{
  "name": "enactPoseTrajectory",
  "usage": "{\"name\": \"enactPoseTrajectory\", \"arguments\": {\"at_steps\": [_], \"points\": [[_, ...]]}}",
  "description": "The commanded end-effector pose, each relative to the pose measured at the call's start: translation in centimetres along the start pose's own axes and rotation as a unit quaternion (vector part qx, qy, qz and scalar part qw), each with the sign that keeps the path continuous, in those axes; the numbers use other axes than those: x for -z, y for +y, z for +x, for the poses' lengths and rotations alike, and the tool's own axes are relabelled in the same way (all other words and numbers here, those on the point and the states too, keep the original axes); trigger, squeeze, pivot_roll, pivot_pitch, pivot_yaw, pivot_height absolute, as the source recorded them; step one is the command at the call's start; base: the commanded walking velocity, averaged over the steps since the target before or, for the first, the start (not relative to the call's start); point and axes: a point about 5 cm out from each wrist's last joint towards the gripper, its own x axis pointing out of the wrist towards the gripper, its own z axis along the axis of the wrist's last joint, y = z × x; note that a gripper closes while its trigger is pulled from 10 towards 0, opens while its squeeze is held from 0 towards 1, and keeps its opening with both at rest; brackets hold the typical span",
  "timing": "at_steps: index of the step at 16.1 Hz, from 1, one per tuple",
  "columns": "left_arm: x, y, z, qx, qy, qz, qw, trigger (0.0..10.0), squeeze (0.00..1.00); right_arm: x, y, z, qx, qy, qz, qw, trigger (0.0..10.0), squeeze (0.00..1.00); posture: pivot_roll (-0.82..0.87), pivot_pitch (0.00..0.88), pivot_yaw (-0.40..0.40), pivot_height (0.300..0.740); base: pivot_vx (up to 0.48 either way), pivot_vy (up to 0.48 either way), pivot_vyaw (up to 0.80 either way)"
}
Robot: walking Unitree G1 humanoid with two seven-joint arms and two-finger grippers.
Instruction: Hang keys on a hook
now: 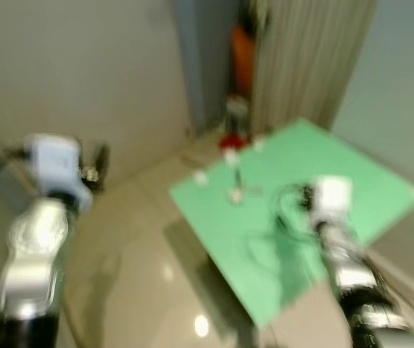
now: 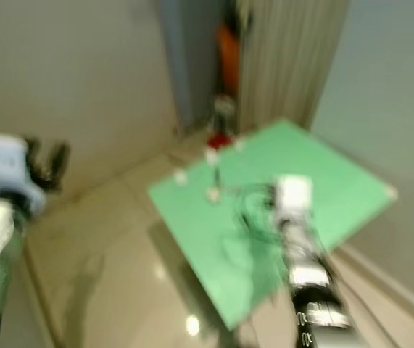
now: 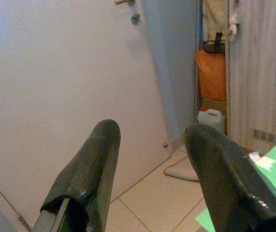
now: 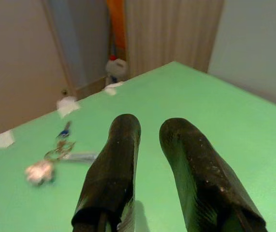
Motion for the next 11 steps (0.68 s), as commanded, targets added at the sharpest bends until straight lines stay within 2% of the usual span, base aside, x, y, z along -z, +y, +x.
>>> {"name": "enactPoseTrajectory", "arguments": {"at_steps": [1, 3, 4, 5, 11], "points": [[-0.5, 1.2, -0.3, -0.016, -0.005, 0.008, 1.0, 10.0, 0.0, -0.7, 1.9, 0.4, -0.027, -0.013, 0.007, 1.0, 10.0, 0.0, -0.01, 0.025, 0.071, 0.74, 0.454, 0.0, 0.0], [-0.4, 0.9, -0.4, -0.01, -0.002, 0.006, 1.0, 10.0, 0.0, -0.7, 2.1, 0.5, -0.03, -0.014, 0.006, 0.999, 10.0, 0.0, -0.01, 0.024, 0.071, 0.74, 0.454, 0.0, 0.0], [-0.2, 0.3, -0.6, 0.005, -0.003, 0.002, 1.0, 10.0, 0.0, -0.6, 2.1, 0.5, -0.029, -0.007, 0.007, 1.0, 10.0, 0.0, -0.01, 0.026, 0.07, 0.74, 0.45, 0.0, 0.0], [0.3, -0.6, -0.8, 0.023, 0.01, 0.016, 1.0, 10.0, 0.0, -0.5, 2.1, 0.5, -0.03, 0.0, 0.017, 0.999, 10.0, 0.0, -0.02, 0.029, 0.072, 0.731, 0.401, 0.0, 0.0], [1.6, -2.8, -0.8, 0.062, 0.034, 0.006, 0.998, 10.0, 0.0, 0.2, 1.4, -0.1, -0.023, 0.003, 0.017, 1.0, 10.0, 0.0, -0.06, 0.033, 0.084, 0.679, 0.0, 0.0, -0.41]]}}
